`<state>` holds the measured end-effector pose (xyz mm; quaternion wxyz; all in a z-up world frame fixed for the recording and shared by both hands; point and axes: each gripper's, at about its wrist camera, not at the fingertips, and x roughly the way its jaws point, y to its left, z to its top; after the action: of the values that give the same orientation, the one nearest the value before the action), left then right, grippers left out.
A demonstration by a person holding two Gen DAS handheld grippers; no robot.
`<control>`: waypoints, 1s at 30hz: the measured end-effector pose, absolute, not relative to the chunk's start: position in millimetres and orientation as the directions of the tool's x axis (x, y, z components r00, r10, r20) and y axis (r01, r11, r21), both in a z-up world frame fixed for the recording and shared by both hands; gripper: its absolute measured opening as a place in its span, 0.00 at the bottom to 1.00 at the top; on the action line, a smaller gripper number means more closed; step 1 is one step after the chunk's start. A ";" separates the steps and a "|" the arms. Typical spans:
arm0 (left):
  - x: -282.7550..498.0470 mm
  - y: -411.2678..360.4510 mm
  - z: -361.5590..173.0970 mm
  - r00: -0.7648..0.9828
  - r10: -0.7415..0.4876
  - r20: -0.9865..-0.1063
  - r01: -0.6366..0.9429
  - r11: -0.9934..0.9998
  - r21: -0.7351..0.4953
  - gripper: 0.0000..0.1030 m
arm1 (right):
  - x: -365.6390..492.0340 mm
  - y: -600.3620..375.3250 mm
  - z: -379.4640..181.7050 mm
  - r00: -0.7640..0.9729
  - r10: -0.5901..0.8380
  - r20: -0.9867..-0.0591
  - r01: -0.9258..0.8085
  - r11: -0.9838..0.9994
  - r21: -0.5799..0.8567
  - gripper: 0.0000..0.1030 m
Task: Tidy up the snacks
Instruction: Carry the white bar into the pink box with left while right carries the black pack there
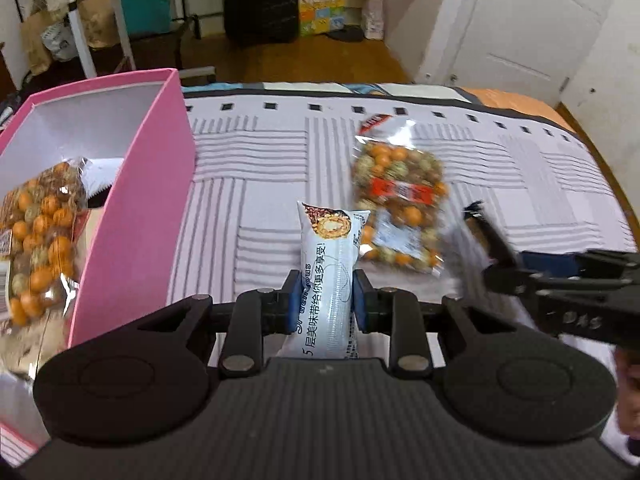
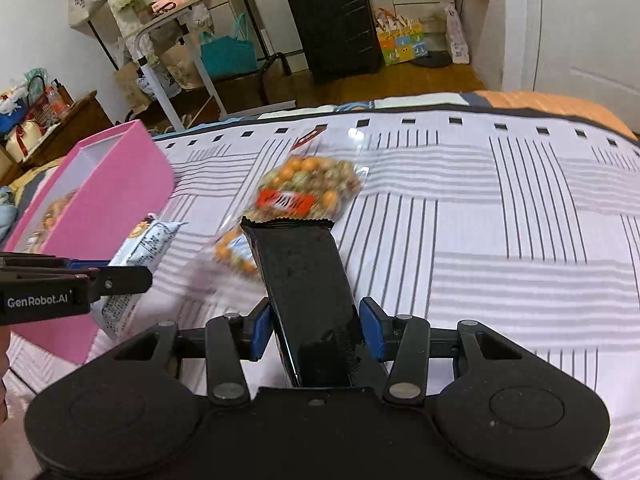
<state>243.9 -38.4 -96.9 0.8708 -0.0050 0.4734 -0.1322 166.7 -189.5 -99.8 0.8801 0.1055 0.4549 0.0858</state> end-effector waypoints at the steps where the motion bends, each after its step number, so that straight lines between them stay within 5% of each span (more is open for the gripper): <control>1: 239.1 -38.8 -93.9 0.508 -0.238 -0.828 0.231 0.964 -0.135 0.24 | 161.7 -187.5 -97.8 0.566 0.250 -0.786 -0.054 0.962 0.268 0.50; 20: 156.4 18.4 -17.4 0.523 -0.327 -0.787 0.279 0.938 -0.204 0.24 | 102.7 -133.1 -31.1 0.512 0.422 -0.749 -0.204 0.906 0.371 0.51; 30: 151.4 106.6 24.2 0.657 -0.239 -0.715 0.102 0.968 -0.230 0.24 | 135.7 -56.5 4.8 0.492 0.526 -0.694 -0.427 0.840 0.335 0.51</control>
<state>151.4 106.6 24.2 0.9062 -0.0851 0.4033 -0.0942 135.7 -56.5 4.8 0.8616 0.0588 0.4215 0.2766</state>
